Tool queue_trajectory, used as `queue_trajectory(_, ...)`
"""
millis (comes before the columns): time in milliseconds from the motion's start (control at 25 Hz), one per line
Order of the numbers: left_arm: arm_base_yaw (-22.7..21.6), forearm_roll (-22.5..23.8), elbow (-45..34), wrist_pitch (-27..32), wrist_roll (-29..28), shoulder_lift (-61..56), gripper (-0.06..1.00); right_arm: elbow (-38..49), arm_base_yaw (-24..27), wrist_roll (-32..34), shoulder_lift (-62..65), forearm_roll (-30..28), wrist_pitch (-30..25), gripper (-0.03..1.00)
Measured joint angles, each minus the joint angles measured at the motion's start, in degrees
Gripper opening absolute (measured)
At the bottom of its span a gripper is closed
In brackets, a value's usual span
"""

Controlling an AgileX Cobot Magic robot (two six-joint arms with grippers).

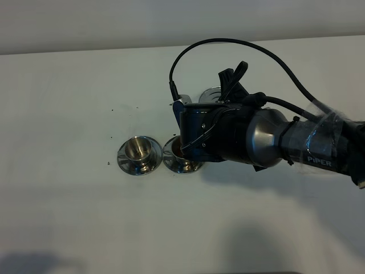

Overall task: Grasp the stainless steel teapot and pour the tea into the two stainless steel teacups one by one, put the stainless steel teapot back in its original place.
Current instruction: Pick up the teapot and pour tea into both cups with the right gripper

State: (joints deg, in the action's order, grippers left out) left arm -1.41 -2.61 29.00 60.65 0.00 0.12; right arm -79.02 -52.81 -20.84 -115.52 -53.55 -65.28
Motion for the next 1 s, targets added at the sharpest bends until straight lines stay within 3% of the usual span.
queue_trajectory(1000, 0.00, 0.00, 0.00, 0.00, 0.00, 0.00, 0.37, 0.00, 0.00, -4.25, 0.00, -3.86, -0.60, 0.18)
